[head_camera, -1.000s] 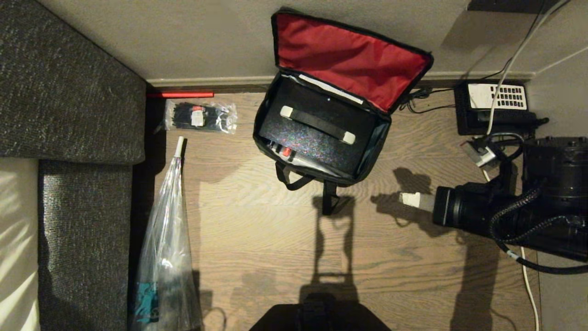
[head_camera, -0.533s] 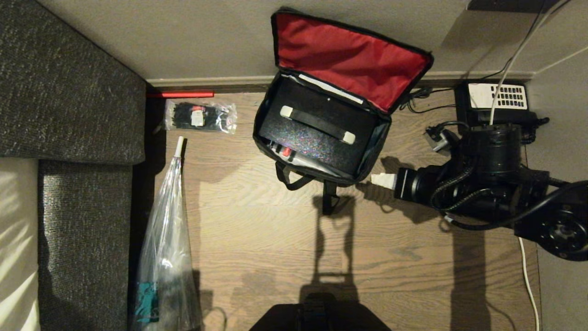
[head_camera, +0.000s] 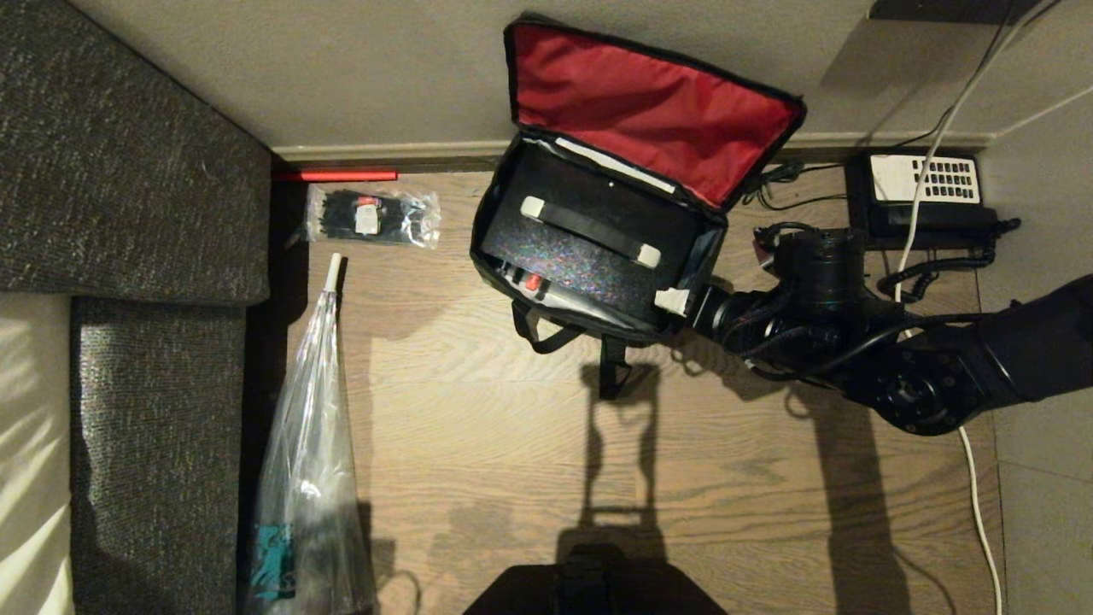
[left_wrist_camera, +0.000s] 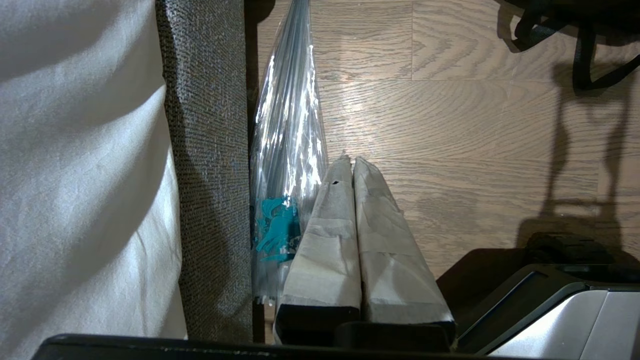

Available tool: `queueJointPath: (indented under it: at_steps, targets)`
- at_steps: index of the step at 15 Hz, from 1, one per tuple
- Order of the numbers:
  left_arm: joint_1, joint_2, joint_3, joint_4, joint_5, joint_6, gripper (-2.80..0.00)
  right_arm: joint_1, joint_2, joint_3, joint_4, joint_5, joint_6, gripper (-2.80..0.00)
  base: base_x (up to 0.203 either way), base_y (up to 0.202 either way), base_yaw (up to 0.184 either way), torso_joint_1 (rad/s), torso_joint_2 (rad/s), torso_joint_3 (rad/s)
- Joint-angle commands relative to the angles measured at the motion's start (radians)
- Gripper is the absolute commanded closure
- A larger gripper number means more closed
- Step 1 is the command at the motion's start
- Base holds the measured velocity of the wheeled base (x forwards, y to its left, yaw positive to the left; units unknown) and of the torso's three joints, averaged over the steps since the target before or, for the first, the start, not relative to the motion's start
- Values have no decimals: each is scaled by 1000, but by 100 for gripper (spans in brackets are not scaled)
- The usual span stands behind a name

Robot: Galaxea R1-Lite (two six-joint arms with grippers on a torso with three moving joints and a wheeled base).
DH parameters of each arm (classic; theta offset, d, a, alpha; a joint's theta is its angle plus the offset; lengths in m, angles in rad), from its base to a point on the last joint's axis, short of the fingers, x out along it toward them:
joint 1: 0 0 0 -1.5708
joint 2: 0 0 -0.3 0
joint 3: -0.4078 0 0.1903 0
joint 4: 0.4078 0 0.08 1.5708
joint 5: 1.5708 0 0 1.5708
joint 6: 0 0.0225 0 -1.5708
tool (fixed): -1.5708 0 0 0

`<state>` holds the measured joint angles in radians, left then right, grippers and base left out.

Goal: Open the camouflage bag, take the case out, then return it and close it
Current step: Grip the handle

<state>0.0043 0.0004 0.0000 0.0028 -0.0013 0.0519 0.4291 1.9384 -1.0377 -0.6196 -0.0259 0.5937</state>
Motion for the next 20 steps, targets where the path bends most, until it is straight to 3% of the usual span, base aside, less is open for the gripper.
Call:
queueJointPath:
  at_steps: [1,2,3,10,15,20]
  targets:
    - [0,-2,3,0,0,0,0,2,69,-29,-4,-2,27,-280,0,0,0,0,0,0]
    - [0,-2,3,0,0,0,0,2,77,-32,-4,-12,27,-280,0,0,0,0,0,0]
    - [0,-2,3,0,0,0,0,2,82,-30,-3,-17,32,0,0,0,0,0,0,0]
    - [0,-2,3,0,0,0,0,0,86,-7,12,-43,-22,0,0,0,0,0,0,0]
    - [0,-2,3,0,0,0,0,-35,76,15,4,-40,-158,0,0,0,0,0,0,0]
    - [0,-2,3,0,0,0,0,-84,70,-10,-9,-31,-244,0,0,0,0,0,0,0]
